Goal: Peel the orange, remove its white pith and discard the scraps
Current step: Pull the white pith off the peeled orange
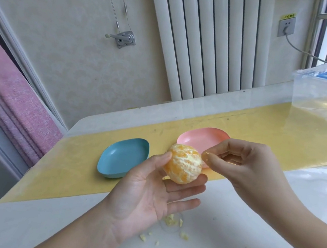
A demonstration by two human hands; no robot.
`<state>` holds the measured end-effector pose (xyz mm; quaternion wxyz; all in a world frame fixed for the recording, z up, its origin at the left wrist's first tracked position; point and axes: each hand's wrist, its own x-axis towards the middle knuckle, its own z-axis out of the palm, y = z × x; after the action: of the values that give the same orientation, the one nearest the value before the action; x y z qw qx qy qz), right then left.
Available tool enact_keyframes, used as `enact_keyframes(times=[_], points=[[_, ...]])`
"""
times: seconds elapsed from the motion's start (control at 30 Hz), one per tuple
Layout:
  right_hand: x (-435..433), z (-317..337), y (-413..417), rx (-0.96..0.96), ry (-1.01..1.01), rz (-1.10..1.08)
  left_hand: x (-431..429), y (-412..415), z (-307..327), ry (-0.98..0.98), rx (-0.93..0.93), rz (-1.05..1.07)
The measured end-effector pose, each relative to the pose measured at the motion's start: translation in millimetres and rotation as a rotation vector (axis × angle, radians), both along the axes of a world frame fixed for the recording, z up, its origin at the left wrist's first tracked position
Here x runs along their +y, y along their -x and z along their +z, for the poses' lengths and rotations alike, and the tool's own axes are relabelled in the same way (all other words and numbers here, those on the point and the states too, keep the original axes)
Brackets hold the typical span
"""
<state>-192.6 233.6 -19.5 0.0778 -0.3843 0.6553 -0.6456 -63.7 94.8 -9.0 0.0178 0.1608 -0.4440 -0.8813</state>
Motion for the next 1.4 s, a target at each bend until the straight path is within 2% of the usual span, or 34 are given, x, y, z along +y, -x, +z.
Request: enact_keyframes(times=[0.07,0.17,0.27,0.33,0.6,0.77,0.87,1.03,1.17,1.4], points=[[0,0,0,0.055,0.0,-0.044,-1,0,0,0.0,-0.003,0.008],[0,-1,0,0.254,0.023,-0.14,-3,-1,0,0.01,-0.012,0.041],[1,-3,-2,0.426,0.055,-0.094,-5,-1,-2,0.041,-0.024,0.092],[2,-5,-4,0.468,0.046,-0.053,-7,-1,-4,0.059,-0.028,0.128],[-3,-12,-5,0.428,-0.035,-0.024,-7,-1,-13,0.186,0.021,0.232],[-3,-8,-10,0.179,0.057,0.036,-2,2,-20,0.271,0.098,0.318],[-3,-7,-11,0.103,0.067,0.028,4,4,-21,0.373,0.147,0.379],[-2,-6,-13,0.1,0.084,0.019,9,7,-21,0.447,0.182,0.442],[-2,-7,-13,0.174,0.086,0.026,10,5,-22,0.446,0.188,0.449],[-2,-7,-12,0.258,0.123,0.103,9,1,-22,0.428,0.18,0.386]])
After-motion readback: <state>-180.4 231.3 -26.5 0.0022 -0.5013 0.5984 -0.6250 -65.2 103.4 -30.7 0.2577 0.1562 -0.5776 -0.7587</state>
